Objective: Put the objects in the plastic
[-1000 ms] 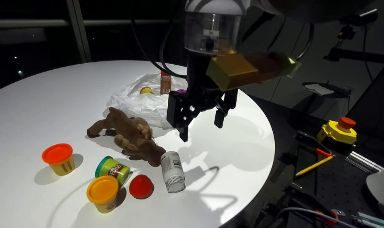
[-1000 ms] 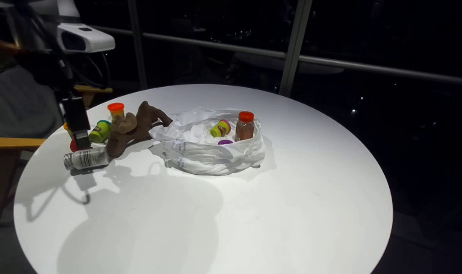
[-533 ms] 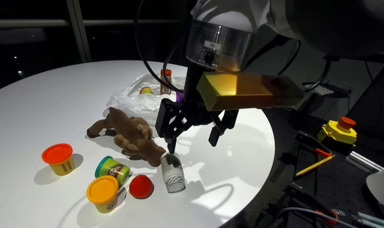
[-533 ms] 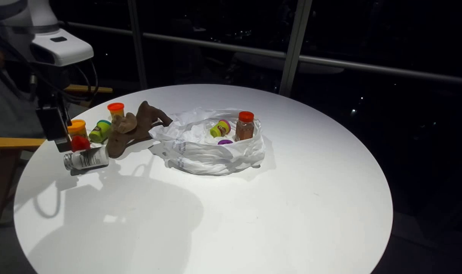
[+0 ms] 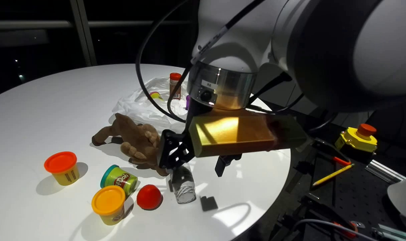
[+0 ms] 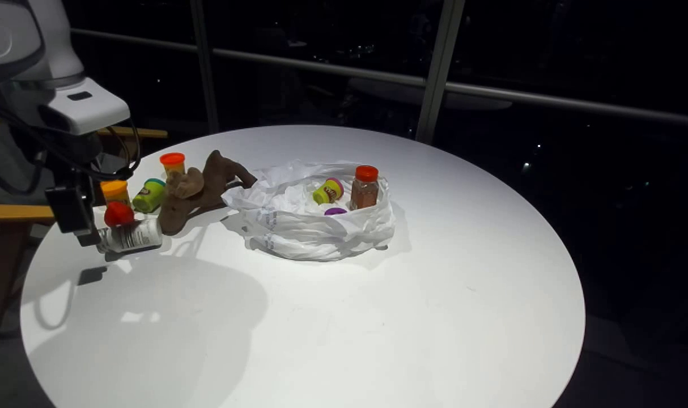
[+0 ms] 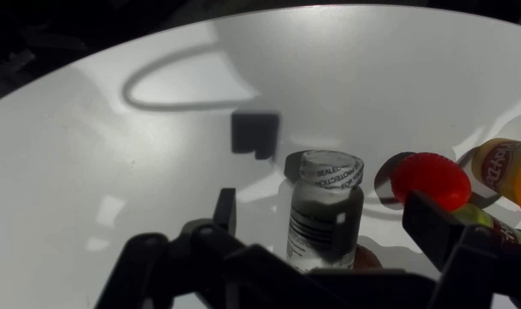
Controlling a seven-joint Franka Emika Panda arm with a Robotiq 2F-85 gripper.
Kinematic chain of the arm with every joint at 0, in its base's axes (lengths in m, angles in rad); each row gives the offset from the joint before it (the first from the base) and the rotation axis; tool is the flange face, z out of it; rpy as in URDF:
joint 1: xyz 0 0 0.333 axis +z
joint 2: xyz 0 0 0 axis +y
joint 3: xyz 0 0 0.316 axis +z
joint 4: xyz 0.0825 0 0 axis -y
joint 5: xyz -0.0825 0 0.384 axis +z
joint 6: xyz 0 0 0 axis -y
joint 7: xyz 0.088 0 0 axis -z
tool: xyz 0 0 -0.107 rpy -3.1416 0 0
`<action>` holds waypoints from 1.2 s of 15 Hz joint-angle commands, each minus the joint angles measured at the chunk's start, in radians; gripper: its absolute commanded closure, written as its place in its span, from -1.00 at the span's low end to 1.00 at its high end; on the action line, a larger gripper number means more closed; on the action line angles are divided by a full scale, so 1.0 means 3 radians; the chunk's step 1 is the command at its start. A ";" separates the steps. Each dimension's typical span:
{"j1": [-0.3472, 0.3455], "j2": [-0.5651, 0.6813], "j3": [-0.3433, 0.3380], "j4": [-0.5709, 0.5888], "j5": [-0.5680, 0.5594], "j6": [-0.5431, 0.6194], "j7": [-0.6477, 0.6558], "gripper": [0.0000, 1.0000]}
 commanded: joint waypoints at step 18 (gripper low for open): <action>0.0453 0.0015 -0.0733 0.0341 -0.0350 -0.0094 0.0320 0.50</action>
